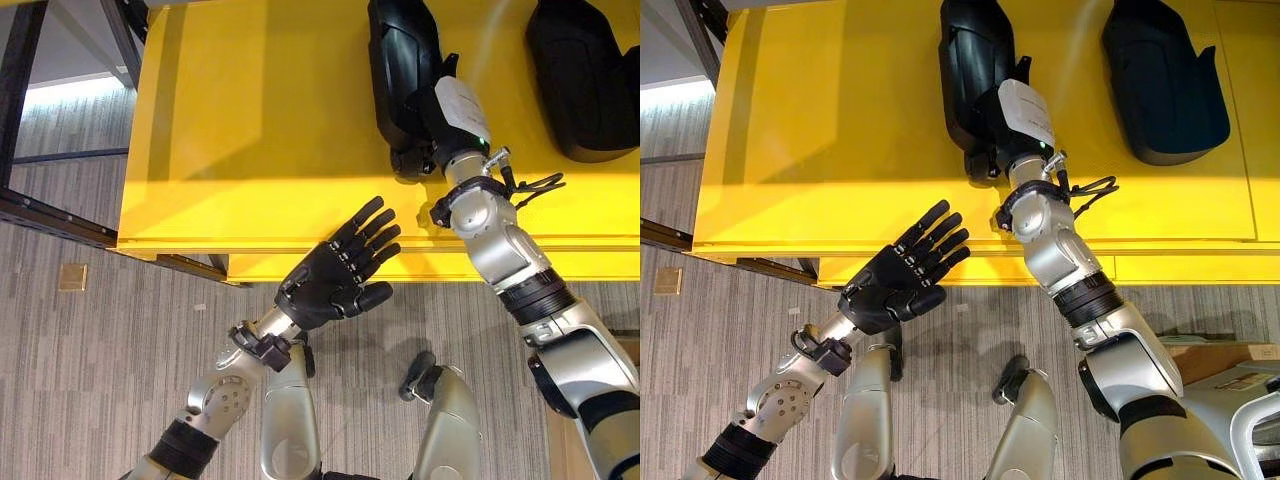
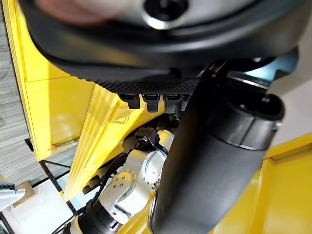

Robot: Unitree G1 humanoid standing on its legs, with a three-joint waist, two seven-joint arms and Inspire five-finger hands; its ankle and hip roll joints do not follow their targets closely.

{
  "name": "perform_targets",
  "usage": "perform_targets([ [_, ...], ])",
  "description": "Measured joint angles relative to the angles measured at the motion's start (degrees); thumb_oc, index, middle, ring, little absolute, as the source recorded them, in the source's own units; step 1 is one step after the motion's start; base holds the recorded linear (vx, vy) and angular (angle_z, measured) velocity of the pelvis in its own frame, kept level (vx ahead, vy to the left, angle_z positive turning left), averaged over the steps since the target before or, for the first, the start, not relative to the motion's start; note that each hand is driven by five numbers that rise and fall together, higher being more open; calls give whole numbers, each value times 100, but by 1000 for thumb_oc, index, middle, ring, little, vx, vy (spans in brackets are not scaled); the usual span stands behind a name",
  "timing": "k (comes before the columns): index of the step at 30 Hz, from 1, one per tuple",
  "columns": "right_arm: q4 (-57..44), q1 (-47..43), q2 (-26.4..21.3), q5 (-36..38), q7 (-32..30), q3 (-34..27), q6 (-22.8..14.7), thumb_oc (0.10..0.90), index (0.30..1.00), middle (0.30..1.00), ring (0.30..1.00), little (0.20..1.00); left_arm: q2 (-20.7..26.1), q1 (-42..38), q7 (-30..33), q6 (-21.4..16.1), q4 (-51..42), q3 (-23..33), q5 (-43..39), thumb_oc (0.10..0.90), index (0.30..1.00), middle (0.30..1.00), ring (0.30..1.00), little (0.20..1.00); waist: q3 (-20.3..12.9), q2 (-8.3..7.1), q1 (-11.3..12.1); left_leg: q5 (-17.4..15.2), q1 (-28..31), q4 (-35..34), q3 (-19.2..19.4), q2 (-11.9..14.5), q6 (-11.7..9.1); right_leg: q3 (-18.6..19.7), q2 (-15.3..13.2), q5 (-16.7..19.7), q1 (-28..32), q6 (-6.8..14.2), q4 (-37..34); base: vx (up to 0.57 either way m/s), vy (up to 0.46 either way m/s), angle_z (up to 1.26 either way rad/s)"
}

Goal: Move parts from the plastic box to the shelf.

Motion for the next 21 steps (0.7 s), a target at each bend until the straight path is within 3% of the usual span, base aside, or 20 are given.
perform_targets([
  [10,-356,180,93,-65,189,35,319,400,300,300,300,300,-6,3,-9,-27,0,-5,0,900,1000,1000,1000,1000,0,-1,-7,-4,104,-14,14,9,0,-7,13,1,90,1,-24,0,0,0],
  [11,-459,241,95,44,190,40,373,506,448,448,448,448,-6,11,-9,-27,0,-9,0,900,1000,1000,1000,1000,-1,-2,-15,-6,104,-14,13,10,1,-6,17,0,95,1,-28,0,0,0],
  [12,-515,270,98,152,190,51,375,580,553,553,553,553,-7,10,-9,-27,0,-11,0,900,1000,1000,1000,1000,-1,-2,-21,-8,104,-14,13,12,0,-5,20,0,98,0,-32,0,0,0],
  [13,-574,304,100,322,190,60,351,900,1000,1000,1000,1000,-7,8,-9,-28,0,-12,0,900,1000,1000,1000,1000,-1,-3,-28,-10,105,-19,13,18,0,-1,27,0,101,0,-33,0,0,0],
  [17,-581,380,264,922,232,82,225,900,1000,1000,1000,1000,-19,2,-9,-42,0,-90,1,900,1000,1000,1000,1000,-6,-11,-38,-11,111,5,12,32,-1,5,33,2,110,-3,-23,0,0,0],
  [21,-590,414,296,939,358,35,231,900,1000,1000,1000,1000,-14,16,-32,-13,0,-104,0,900,1000,1000,1000,1000,-7,-15,-38,-11,145,-3,15,31,0,4,36,10,150,4,-44,0,0,0],
])
